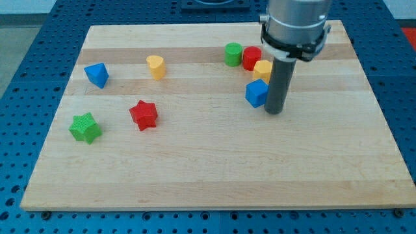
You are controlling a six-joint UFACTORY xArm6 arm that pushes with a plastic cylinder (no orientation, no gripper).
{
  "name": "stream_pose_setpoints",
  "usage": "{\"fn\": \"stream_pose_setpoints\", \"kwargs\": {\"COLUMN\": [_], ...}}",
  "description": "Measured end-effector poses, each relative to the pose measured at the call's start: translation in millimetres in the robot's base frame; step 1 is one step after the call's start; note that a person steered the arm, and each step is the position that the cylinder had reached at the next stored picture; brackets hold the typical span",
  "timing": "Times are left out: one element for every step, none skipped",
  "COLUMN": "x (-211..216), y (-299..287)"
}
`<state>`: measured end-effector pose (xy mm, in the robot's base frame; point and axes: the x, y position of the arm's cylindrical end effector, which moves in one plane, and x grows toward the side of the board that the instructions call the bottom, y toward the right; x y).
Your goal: Push the red star left to the blue cube
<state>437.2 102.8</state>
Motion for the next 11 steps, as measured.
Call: {"fn": "stream_pose_setpoints", "kwargs": {"x": [-22.4, -18.7, 18.4, 41.3, 44.1, 54.2, 76.3, 77.2, 53.6, 13.2, 2.5], "y": [-28.4, -37.8, -37.0, -75.7, -142.4, -172.3, -208.0, -269.0, -284.8, -248.8, -202.8]}}
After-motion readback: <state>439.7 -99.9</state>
